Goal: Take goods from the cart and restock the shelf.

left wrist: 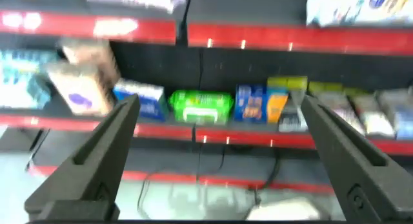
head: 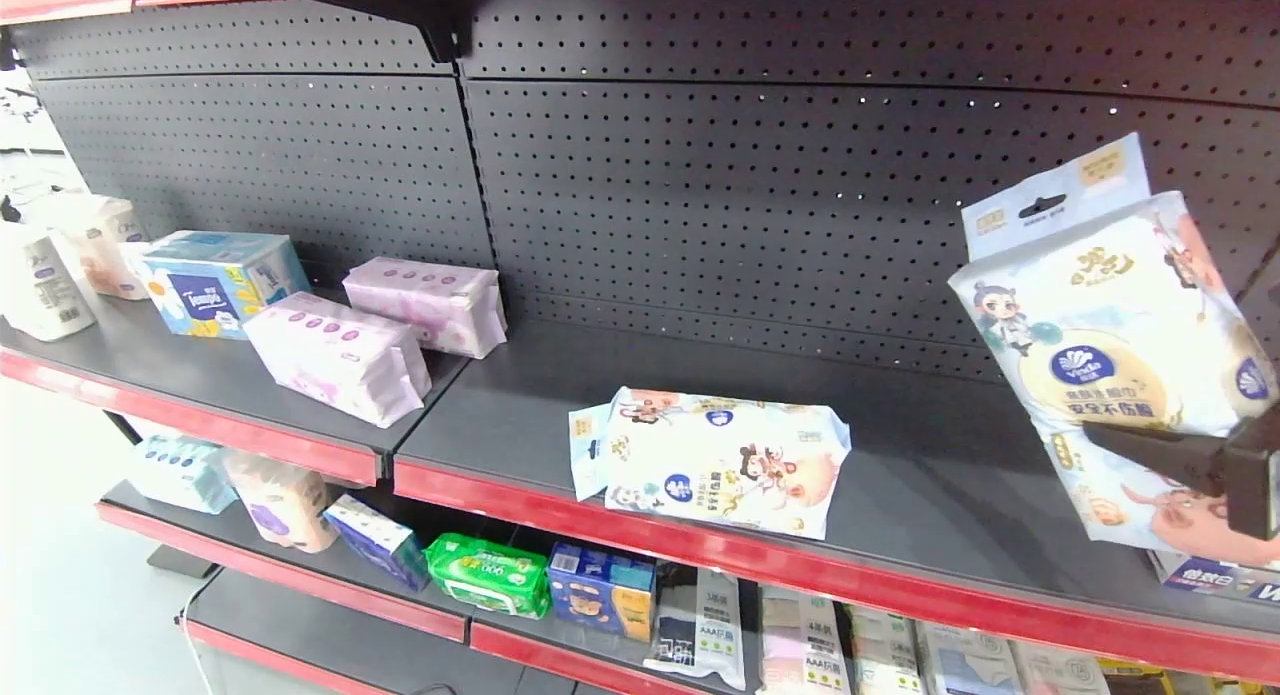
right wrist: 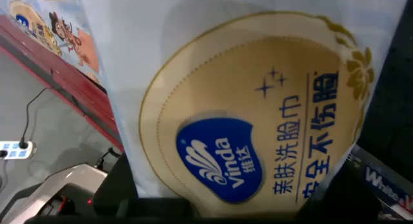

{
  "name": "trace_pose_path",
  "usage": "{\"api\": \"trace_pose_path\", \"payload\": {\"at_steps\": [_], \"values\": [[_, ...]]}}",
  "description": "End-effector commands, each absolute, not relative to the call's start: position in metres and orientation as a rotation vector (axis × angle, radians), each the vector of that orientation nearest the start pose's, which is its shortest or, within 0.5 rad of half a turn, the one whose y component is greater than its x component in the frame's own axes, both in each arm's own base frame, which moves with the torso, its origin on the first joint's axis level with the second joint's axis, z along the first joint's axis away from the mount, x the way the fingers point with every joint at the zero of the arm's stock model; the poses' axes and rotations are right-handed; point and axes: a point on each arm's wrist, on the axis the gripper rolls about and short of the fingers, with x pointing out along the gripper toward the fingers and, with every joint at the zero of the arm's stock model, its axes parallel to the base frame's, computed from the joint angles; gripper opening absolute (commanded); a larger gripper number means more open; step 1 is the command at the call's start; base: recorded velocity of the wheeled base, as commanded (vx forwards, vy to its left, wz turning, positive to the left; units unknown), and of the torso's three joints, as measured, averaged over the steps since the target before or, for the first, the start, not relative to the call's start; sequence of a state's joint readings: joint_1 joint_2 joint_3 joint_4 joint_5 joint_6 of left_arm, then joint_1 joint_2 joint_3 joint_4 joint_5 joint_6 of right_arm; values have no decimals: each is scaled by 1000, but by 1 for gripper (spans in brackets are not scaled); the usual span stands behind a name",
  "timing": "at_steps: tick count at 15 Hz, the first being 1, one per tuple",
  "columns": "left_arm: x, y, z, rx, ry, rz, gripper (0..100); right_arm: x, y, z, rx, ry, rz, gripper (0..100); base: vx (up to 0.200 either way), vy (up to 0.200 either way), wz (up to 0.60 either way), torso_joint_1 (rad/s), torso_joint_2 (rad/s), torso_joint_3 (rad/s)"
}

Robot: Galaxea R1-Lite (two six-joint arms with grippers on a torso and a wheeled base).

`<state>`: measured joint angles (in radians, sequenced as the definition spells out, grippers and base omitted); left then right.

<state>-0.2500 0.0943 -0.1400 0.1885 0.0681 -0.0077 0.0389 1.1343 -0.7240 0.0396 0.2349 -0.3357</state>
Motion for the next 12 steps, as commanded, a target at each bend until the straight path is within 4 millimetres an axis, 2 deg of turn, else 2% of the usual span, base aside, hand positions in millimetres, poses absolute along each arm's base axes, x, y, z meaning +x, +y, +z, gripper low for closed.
{"api": "trace_pose_path", "payload": {"at_steps": [1, 4, 9, 12], "values": [[-22, 7, 88, 24, 162, -168, 100, 179, 16, 227, -288, 431, 370, 0, 0, 0, 0, 0, 0, 0], [-15, 8, 83, 14, 63, -51, 100, 188, 20, 231, -298, 431, 381, 0, 0, 0, 0, 0, 0, 0], [-14, 8, 82, -17, 49, -48, 100, 186, 17, 231, -308, 439, 349, 0, 0, 0, 0, 0, 0, 0], [-14, 12, 83, -41, 42, 110, 100, 186, 17, 234, -308, 427, 340, 0, 0, 0, 0, 0, 0, 0]]}}
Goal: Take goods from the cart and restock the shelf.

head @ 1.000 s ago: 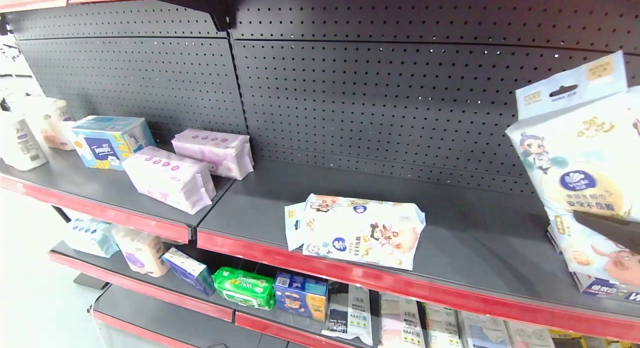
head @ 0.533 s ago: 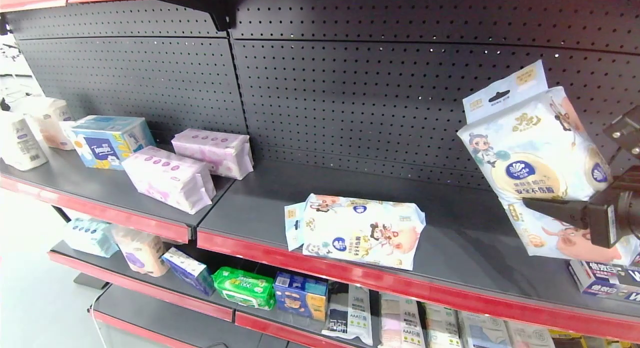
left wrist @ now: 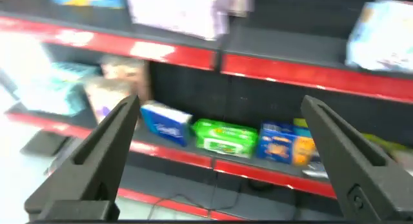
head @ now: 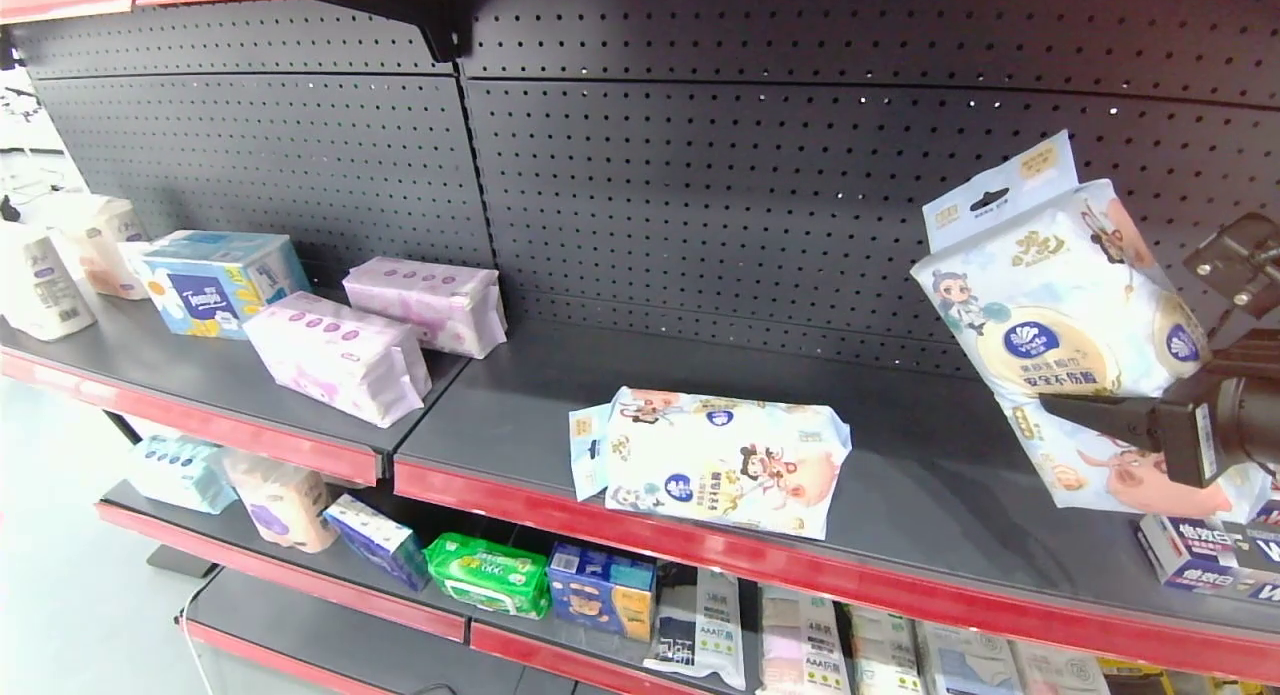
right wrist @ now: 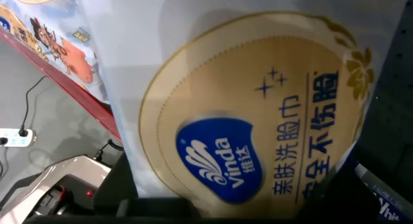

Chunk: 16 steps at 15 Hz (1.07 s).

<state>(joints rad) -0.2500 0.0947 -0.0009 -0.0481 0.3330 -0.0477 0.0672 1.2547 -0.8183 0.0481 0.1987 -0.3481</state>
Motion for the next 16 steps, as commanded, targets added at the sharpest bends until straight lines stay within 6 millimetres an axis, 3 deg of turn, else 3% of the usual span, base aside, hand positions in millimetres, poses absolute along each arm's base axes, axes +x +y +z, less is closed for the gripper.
{"api": "trace_pose_path", "payload": {"at_steps": [1, 5, 9, 11, 16], "values": [[-14, 13, 83, -59, 42, 157, 100, 186, 17, 234, -310, 427, 330, 0, 0, 0, 0, 0, 0, 0], [-10, 12, 85, 43, 131, 170, 100, 186, 14, 234, -304, 424, 311, 0, 0, 0, 0, 0, 0, 0], [-5, 10, 86, 95, 217, 345, 100, 186, 13, 234, -291, 426, 306, 0, 0, 0, 0, 0, 0, 0], [-10, 8, 86, 69, 171, 434, 100, 186, 12, 234, -282, 430, 298, 0, 0, 0, 0, 0, 0, 0], [-22, 2, 81, -74, -15, 76, 100, 186, 9, 234, -280, 429, 283, 0, 0, 0, 0, 0, 0, 0]]}}
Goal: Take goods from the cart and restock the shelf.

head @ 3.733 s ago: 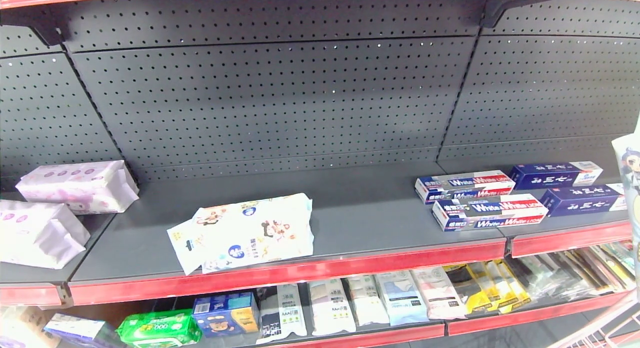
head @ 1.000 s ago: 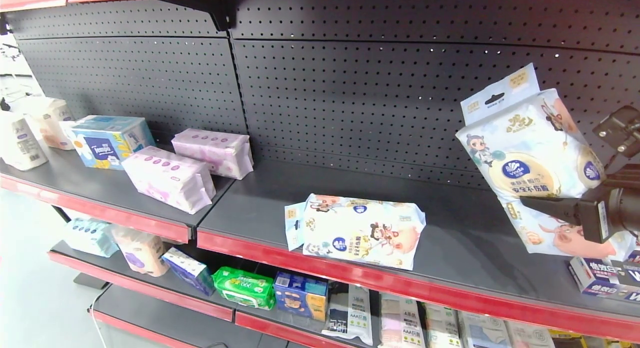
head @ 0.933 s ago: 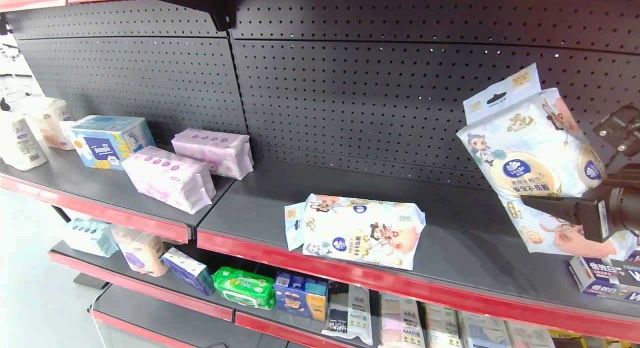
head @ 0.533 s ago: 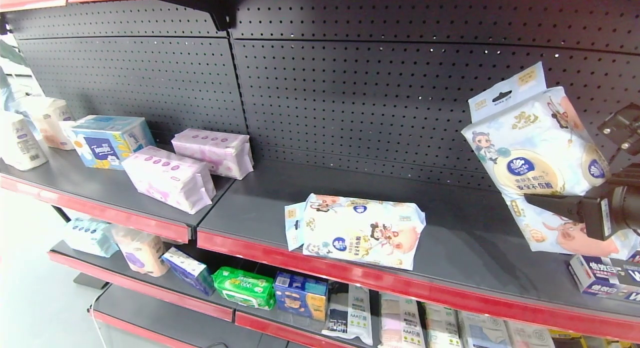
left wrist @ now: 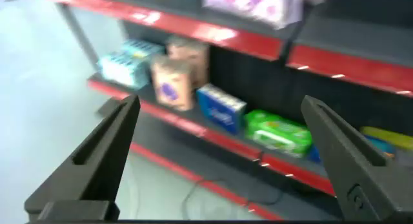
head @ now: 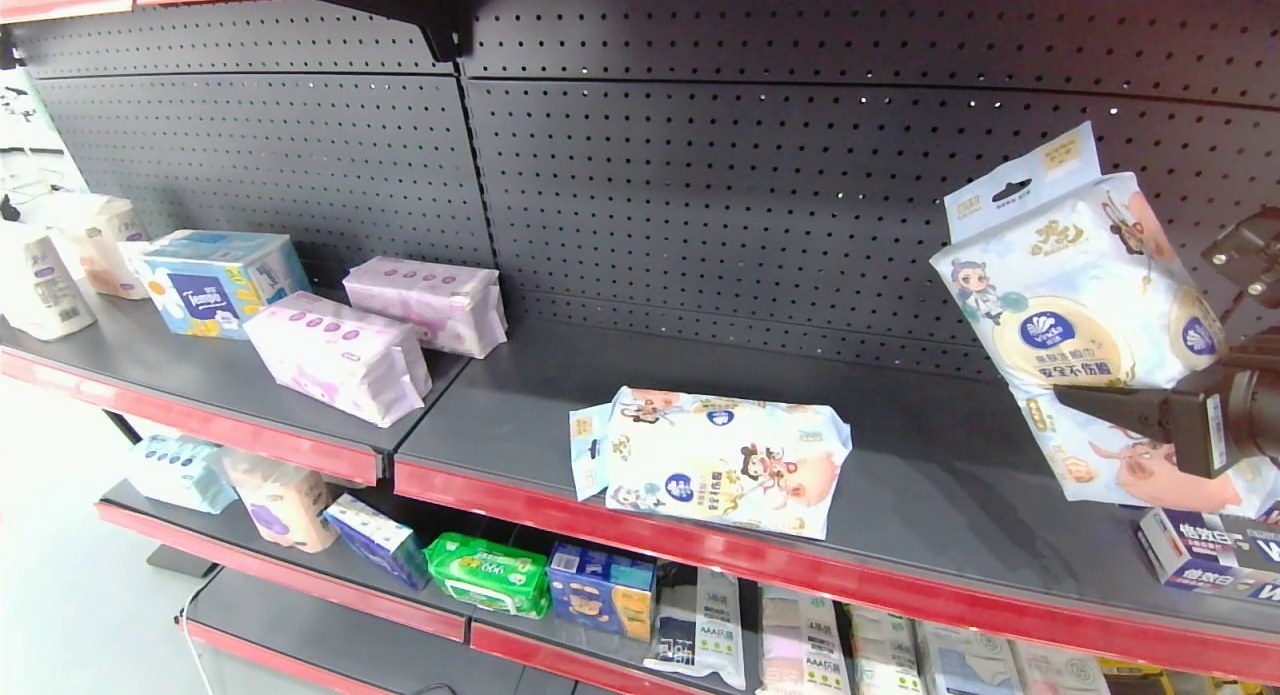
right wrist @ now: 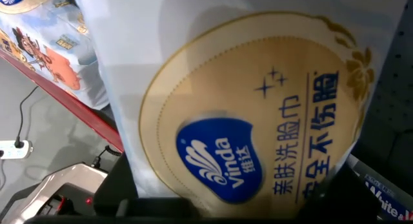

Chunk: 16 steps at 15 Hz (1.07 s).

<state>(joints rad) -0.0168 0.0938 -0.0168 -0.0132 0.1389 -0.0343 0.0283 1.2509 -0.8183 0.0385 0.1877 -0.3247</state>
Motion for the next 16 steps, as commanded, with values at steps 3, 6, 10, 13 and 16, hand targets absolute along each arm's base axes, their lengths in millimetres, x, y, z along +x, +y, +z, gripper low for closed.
{"api": "trace_pose_path", "payload": {"at_steps": [3, 6, 10, 13, 16], "values": [[-23, 0, 77, -43, -9, -25, 100, 186, 8, 235, -282, 428, 279, 0, 0, 0, 0, 0, 0, 0], [-23, 0, 76, -18, -3, -17, 100, 187, 8, 238, -283, 417, 274, 0, 0, 0, 0, 0, 0, 0], [-23, 0, 76, -20, -4, -18, 100, 198, 5, 246, -297, 406, 263, 0, 0, 0, 0, 0, 0, 0], [-23, 0, 76, -20, -4, -18, 100, 222, 6, 236, -355, 452, 318, 0, 0, 0, 0, 0, 0, 0], [-23, 0, 76, -20, -4, -18, 100, 241, 7, 229, -390, 469, 378, 0, 0, 0, 0, 0, 0, 0]]}}
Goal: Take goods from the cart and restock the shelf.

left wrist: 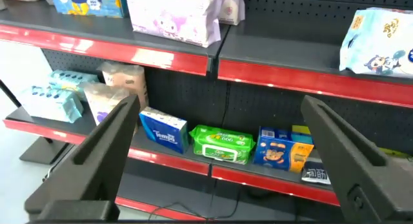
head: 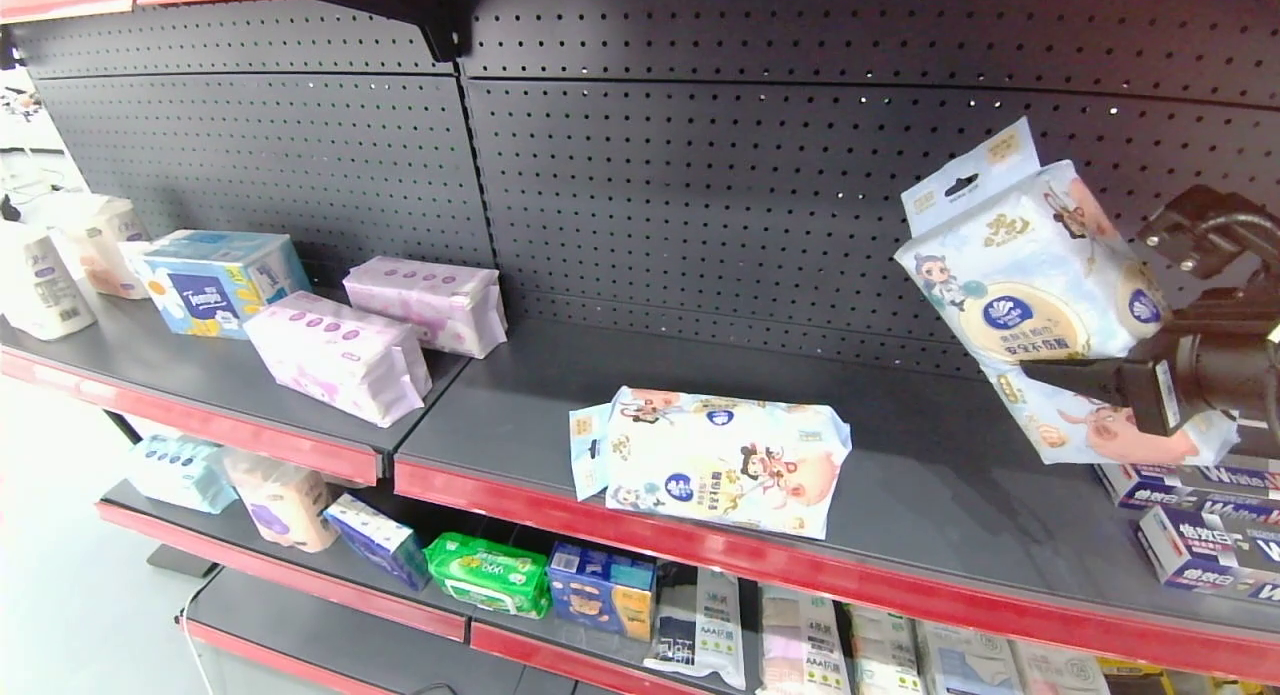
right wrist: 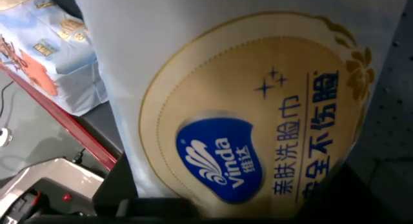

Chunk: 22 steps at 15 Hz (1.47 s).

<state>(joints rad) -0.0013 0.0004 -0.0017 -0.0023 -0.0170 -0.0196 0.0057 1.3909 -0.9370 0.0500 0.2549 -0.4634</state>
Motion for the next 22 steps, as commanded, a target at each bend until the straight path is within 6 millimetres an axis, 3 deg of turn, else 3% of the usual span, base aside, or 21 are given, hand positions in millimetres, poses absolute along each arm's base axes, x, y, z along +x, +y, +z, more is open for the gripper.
{"api": "trace_pose_path", "payload": {"at_steps": [1, 3, 7, 9, 14, 22], "values": [[-23, 0, 76, -20, -4, -18, 100, 249, 6, 226, -402, 480, 389, 0, 0, 0, 0, 0, 0, 0], [-23, 0, 76, -20, -4, -18, 100, 265, -8, 215, -446, 484, 441, 0, 0, 0, 0, 0, 0, 0], [-23, 0, 76, -20, -4, -18, 100, 276, -17, 206, -467, 468, 545, 0, 0, 0, 0, 0, 0, 0], [-23, 0, 76, -20, -4, -18, 100, 294, 0, 205, -482, 448, 616, 0, 0, 0, 0, 0, 0, 0], [-23, 0, 76, -20, -4, -18, 100, 316, 36, 206, -516, 405, 728, 0, 0, 0, 0, 0, 0, 0], [-23, 0, 76, -20, -4, -18, 100, 361, 40, 185, -496, 444, 729, 0, 0, 0, 0, 0, 0, 0]]}}
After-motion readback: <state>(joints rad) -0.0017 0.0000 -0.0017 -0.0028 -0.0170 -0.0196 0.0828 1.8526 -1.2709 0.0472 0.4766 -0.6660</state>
